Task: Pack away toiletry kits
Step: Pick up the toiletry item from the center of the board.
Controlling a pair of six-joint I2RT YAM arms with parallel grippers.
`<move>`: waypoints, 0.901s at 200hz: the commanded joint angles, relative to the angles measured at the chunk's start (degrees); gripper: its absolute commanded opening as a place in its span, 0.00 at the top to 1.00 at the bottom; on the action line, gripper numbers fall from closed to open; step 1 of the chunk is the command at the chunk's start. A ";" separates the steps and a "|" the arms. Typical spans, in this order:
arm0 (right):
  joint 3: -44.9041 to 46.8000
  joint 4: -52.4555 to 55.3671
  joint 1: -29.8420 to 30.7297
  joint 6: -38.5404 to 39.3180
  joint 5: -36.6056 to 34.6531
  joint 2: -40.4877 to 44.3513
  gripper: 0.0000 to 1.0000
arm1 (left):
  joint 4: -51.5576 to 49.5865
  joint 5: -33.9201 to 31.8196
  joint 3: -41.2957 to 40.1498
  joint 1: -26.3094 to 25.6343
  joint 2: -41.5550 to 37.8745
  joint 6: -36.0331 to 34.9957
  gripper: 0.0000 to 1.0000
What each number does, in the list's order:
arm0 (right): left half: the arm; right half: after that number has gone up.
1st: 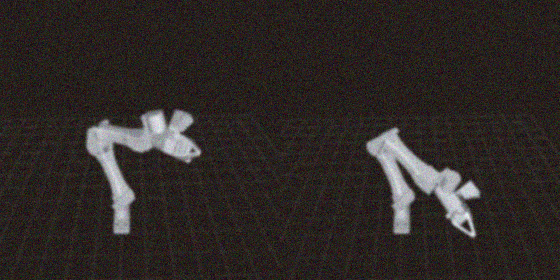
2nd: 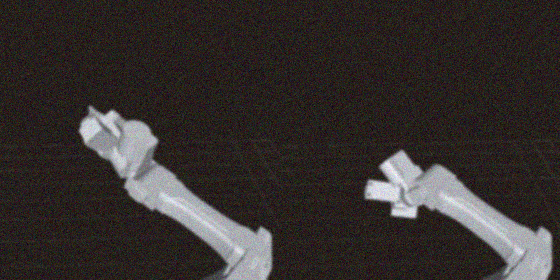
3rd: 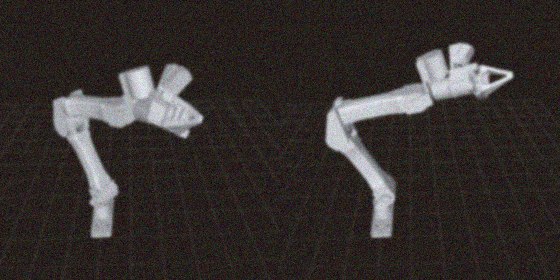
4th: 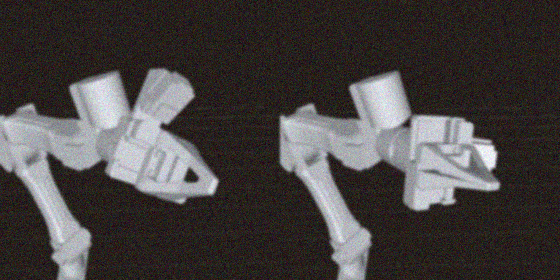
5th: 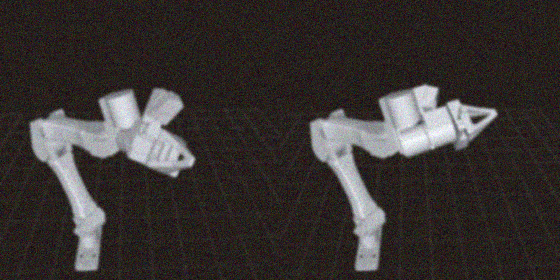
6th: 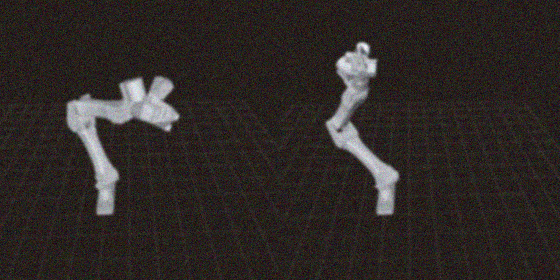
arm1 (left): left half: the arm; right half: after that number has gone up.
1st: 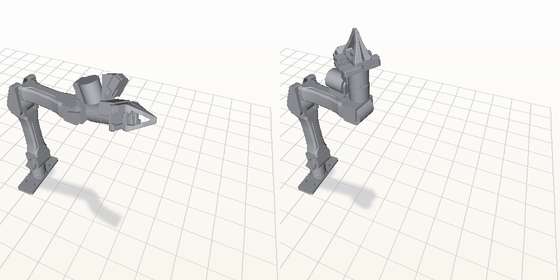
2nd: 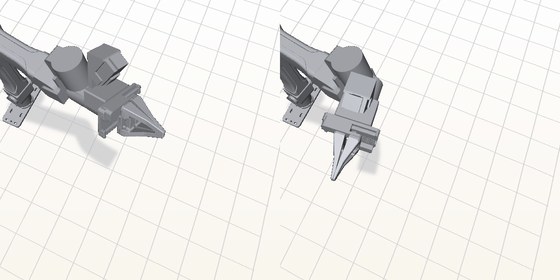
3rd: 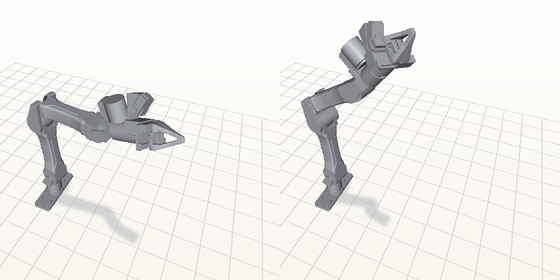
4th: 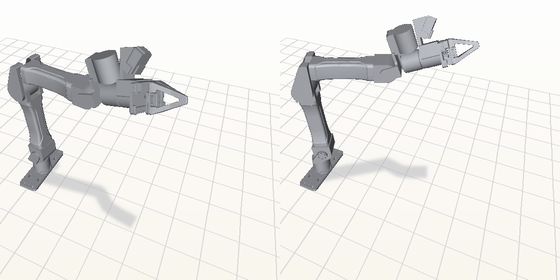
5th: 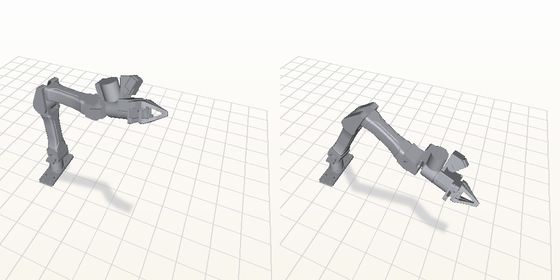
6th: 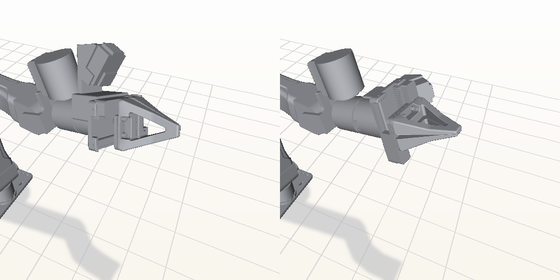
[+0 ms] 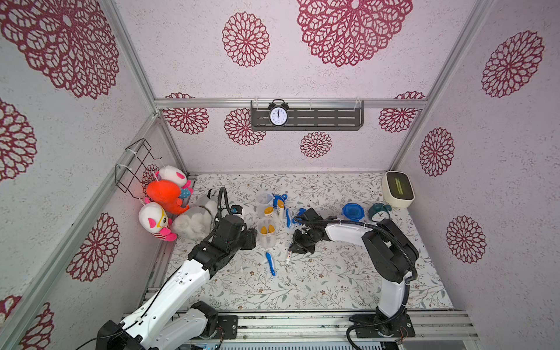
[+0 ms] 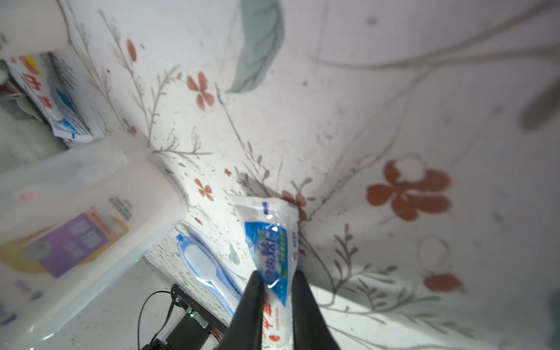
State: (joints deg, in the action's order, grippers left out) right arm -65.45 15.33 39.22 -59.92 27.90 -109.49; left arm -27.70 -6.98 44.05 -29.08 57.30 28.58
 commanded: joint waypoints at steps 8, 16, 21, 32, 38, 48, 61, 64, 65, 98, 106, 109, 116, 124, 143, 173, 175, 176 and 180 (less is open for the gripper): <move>-0.33 -0.14 0.24 -0.67 -0.95 0.02 0.92 | 1.16 -1.56 -0.28 0.29 -1.08 0.59 0.41; -0.18 -0.02 0.24 -0.40 -1.73 1.06 0.93 | 0.99 -1.91 -0.21 0.30 -1.14 0.61 0.41; -0.20 0.25 0.18 0.00 -2.64 1.81 0.93 | 0.86 -2.34 -0.15 0.25 -1.18 0.60 0.41; -0.55 1.36 0.23 1.36 -4.90 4.33 0.93 | 0.79 -3.40 -0.02 0.29 -1.46 0.90 0.41; -0.53 1.48 0.24 1.94 -6.17 6.12 0.94 | 0.89 -3.92 -0.02 0.34 -1.64 1.00 0.41; -0.34 1.53 0.48 3.30 -9.18 9.84 0.94 | 0.93 -4.93 0.15 0.41 -2.00 1.29 0.41; -0.46 1.80 1.29 6.71 -14.17 14.87 0.94 | 1.35 -5.86 0.33 0.60 -2.34 1.50 0.41; -0.53 1.73 1.56 7.65 -15.32 15.96 0.94 | 1.46 -5.99 0.33 0.65 -2.44 1.56 0.41; -0.50 1.68 1.65 7.99 -15.68 16.32 0.94 | 1.49 -6.05 0.33 0.67 -2.49 1.61 0.41; -0.40 -6.34 5.43 21.74 -24.90 24.48 0.93 | 3.32 -6.29 -0.18 2.99 -2.81 2.27 0.41; -0.25 -9.01 6.60 25.68 -26.53 25.28 0.92 | 3.70 -5.70 -0.35 3.96 -2.76 2.30 0.41; -0.14 -10.18 6.99 27.03 -27.05 25.53 0.92 | 3.91 -5.46 -0.43 4.34 -2.72 2.32 0.41; 0.43 -13.35 7.86 30.93 -27.77 26.04 0.91 | 4.54 -4.70 -0.77 5.29 -2.63 2.20 0.41; 1.54 -17.28 8.63 34.69 -28.48 26.55 0.90 | 5.51 -3.66 -1.34 6.44 -2.55 2.35 0.41; 4.10 -26.25 8.94 41.36 -29.95 26.75 0.90 | 8.82 0.54 -2.92 9.92 -2.04 2.33 0.41; 4.54 -34.46 8.99 48.27 -28.84 24.16 0.90 | 11.14 5.41 -4.36 14.30 -0.81 3.08 0.42; 4.59 -34.93 9.02 48.61 -28.68 24.02 0.90 | 11.21 5.69 -4.40 14.53 -0.75 3.07 0.42; 4.61 -35.15 9.02 48.73 -28.60 23.91 0.90 | 11.28 5.76 -4.45 14.60 -0.68 3.11 0.42; 4.71 -36.20 9.03 49.19 -28.52 23.46 0.90 | 11.27 6.14 -4.54 14.94 -0.54 3.19 0.42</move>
State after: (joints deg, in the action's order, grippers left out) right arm -60.42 -9.63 48.45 -20.27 0.91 -84.44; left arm -20.21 -5.32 40.27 -16.43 55.92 30.20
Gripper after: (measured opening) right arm 0.103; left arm 0.580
